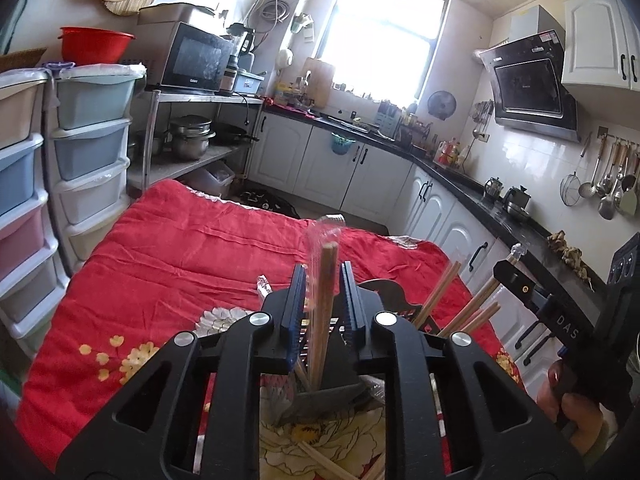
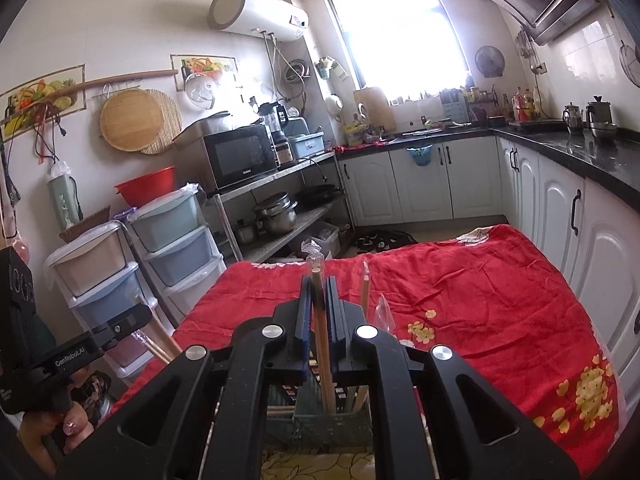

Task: Organize utensils
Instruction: 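Open both tools to release the chopsticks into the caddy, then withdraw both open tools and lower them toward the chopstick pile, then close the left tool on a chopstick while the right tool grasps another chopstick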

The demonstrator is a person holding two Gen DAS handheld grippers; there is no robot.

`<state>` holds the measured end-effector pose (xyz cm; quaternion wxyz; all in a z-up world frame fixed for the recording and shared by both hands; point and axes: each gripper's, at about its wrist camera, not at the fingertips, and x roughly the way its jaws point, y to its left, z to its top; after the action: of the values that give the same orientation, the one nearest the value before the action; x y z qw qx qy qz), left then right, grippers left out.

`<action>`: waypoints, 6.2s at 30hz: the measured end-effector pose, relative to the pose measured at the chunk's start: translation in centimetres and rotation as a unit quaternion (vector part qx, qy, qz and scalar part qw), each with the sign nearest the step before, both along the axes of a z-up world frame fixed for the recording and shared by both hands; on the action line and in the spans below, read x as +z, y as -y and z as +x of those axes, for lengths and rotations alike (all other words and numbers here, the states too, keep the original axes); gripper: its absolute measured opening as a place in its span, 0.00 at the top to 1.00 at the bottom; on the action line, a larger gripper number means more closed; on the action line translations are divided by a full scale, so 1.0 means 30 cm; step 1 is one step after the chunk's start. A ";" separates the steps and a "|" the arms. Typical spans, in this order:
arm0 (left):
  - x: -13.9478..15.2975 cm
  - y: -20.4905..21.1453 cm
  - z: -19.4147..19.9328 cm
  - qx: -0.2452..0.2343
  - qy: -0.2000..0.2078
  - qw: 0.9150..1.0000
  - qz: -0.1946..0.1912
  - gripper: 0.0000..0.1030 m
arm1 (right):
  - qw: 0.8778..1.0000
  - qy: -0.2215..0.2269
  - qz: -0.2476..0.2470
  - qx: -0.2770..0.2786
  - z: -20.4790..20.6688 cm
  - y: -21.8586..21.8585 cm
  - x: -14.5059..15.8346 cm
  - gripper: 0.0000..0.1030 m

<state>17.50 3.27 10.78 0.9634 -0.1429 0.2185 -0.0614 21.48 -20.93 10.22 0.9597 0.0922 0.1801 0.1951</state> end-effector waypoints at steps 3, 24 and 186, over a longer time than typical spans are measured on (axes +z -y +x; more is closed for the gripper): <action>-0.001 -0.005 -0.010 0.001 -0.001 1.000 -0.002 0.74 | 1.000 -0.003 0.003 -0.001 -0.012 0.003 -0.004 0.77; 0.048 -0.056 -0.127 -0.007 0.019 0.999 -0.036 0.15 | 1.000 0.001 -0.006 -0.001 -0.147 0.035 0.019 0.44; -0.380 -0.147 -0.159 -0.002 -0.173 0.977 -0.129 0.98 | 0.966 -0.227 0.120 0.024 -0.129 0.199 -0.294 0.98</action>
<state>12.73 7.66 -0.61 0.8845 -0.2736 0.3723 -0.0649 17.62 -26.91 1.39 0.8705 0.2446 0.3707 0.2123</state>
